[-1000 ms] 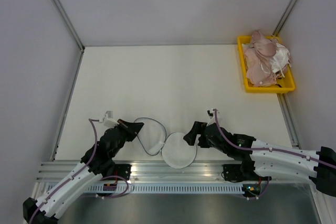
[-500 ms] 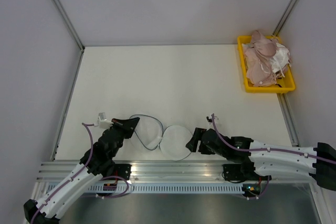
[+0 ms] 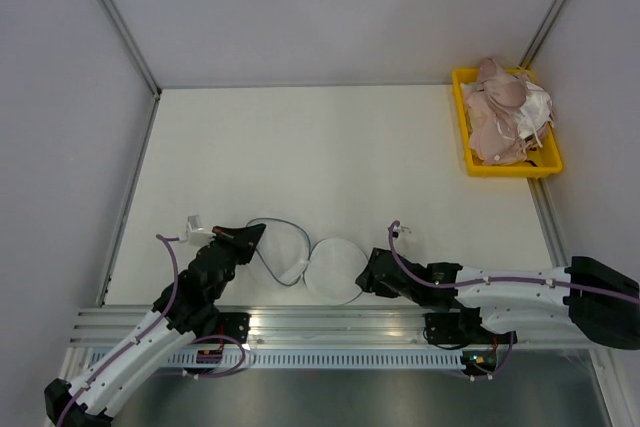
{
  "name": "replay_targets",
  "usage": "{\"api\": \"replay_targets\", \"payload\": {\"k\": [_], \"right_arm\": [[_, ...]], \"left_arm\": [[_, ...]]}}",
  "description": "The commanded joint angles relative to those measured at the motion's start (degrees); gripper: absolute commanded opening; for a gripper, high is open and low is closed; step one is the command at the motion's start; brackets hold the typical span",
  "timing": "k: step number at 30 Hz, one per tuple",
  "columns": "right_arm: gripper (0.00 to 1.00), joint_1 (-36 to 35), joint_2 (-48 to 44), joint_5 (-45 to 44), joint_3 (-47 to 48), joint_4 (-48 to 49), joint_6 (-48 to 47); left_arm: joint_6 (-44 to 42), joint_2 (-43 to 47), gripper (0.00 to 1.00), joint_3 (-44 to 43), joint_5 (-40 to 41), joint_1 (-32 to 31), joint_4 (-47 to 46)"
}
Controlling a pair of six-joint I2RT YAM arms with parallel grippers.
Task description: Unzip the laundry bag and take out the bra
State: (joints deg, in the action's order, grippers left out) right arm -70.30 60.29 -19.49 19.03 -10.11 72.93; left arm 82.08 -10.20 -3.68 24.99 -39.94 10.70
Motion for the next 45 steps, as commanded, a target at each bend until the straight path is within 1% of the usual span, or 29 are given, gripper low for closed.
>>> {"api": "replay_targets", "payload": {"k": [1,5,7,8,9,10,12,13,14,15,16,17,19,20,21,22,24,25,28,29,31,32,34,37,38,39,40,45], "right_arm": [[0.49,-0.27,3.16,-1.96,1.1,4.3,0.55],[0.47,-0.27,5.01,-3.1,1.01,5.62,0.38],[0.43,-0.36,5.71,-3.45,1.19,5.98,0.03],[0.32,-0.36,5.8,-3.54,1.28,5.98,-0.15],[0.25,-0.36,5.45,-4.06,1.45,5.11,-0.5],[0.12,-0.36,5.1,-4.5,2.15,4.32,-0.68],[0.01,-0.36,2.91,-6.69,3.9,0.11,-1.9],[0.01,-0.36,1.86,-7.66,4.7,-1.65,-2.61],[0.01,-0.36,-0.59,-8.8,5.66,-5.67,-3.22],[0.0,-0.27,-1.83,-12.03,8.02,-8.06,-4.79],[0.01,-0.27,-2.98,-13.46,9.44,-10.43,-5.85],[0.0,-0.27,-4.99,-15.56,11.02,-14.98,-7.08],[0.01,-0.36,-6.93,-21.1,16.37,-21.49,-10.59],[0.0,-0.36,-7.12,-25.3,23.7,-26.49,-13.92],[0.01,-0.36,-7.12,-26.38,23.78,-26.54,-13.95],[0.0,-0.19,-6.42,-27.35,25.43,-29.5,-15.78],[0.0,-0.19,-5.28,-29.55,30.09,-32.24,-17.37],[0.0,-0.19,-4.23,-30.86,31.24,-33.3,-20.16],[0.0,-0.19,-2.03,-32.36,35.46,-33.58,-23.69],[0.01,-0.19,-1.59,-32.54,37.12,-33.05,-26.23],[0.01,-0.27,-0.27,-32.72,38.45,-30.6,-29.14],[0.0,-0.19,0.08,-32.55,39.5,-29.54,-31.94],[0.0,-0.19,1.57,-32.02,40.47,-26.47,-34.42],[0.01,0.25,4.56,-30.79,42.76,-24.0,-38.2],[0.0,0.25,5.27,-30.44,43.72,-23.47,-38.82],[0.0,0.34,5.97,-29.39,44.08,-22.86,-39.43],[0.0,0.43,6.93,-28.77,44.34,-21.2,-40.83],[0.0,0.78,9.75,-23.94,45.57,-16.36,-44.88]], "left_arm": [[1.85,-0.17,0.02,-0.71,1.2,0.04,3.45],[1.85,-0.17,0.02,-0.8,0.85,0.04,3.36],[1.76,-0.17,0.02,-0.71,0.41,0.04,3.28],[1.59,-0.26,0.02,-0.71,0.15,0.04,3.19],[1.33,-0.35,0.02,-0.62,-0.29,0.04,3.19],[0.89,-0.52,0.02,-0.62,-0.56,0.04,3.01],[0.1,-0.96,0.02,-0.54,-1.61,0.04,2.14],[-1.04,-1.31,0.02,-0.36,-1.96,0.04,1.44],[-1.57,-1.67,0.02,-0.27,-3.1,0.04,-0.48],[-1.92,-2.1,0.02,-0.01,-3.63,0.04,-1.72],[-3.23,-3.24,0.02,0.6,-4.25,0.04,-3.39],[-3.77,-3.95,0.02,0.95,-5.73,0.04,-7.49],[-4.73,-7.01,0.02,1.75,-7.67,0.04,-12.08],[-5.96,-11.12,0.02,1.58,-9.25,0.04,-18.98],[-6.49,-11.16,0.02,1.31,-9.26,0.04,-19.05],[-7.11,-14.21,0.02,1.05,-10.57,0.04,-20.7],[-8.25,-17.56,0.02,0.0,-11.89,0.04,-25.54],[-8.6,-20.71,0.02,-0.36,-13.12,0.04,-27.38],[-9.75,-26.09,0.06,-2.2,-15.66,-0.05,-33.54],[-10.01,-29.58,0.11,-2.73,-16.37,-0.05,-34.68],[-10.54,-32.77,0.18,-4.31,-17.95,-0.05,-38.2],[-10.63,-34.09,0.25,-4.66,-18.4,-0.05,-39.51],[-10.89,-37.26,0.36,-5.28,-19.45,-0.05,-43.28],[-11.94,-39.11,0.73,-5.54,-20.24,-0.13,-46.63],[-12.21,-39.28,0.9,-5.72,-20.42,-0.13,-46.39],[-12.47,-39.2,0.97,-6.42,-20.34,-0.13,-45.77],[-12.74,-39.02,1.0,-6.69,-20.25,-0.13,-45.25],[-12.48,-36.74,0.99,-5.9,-19.19,-0.13,-43.31]]}}
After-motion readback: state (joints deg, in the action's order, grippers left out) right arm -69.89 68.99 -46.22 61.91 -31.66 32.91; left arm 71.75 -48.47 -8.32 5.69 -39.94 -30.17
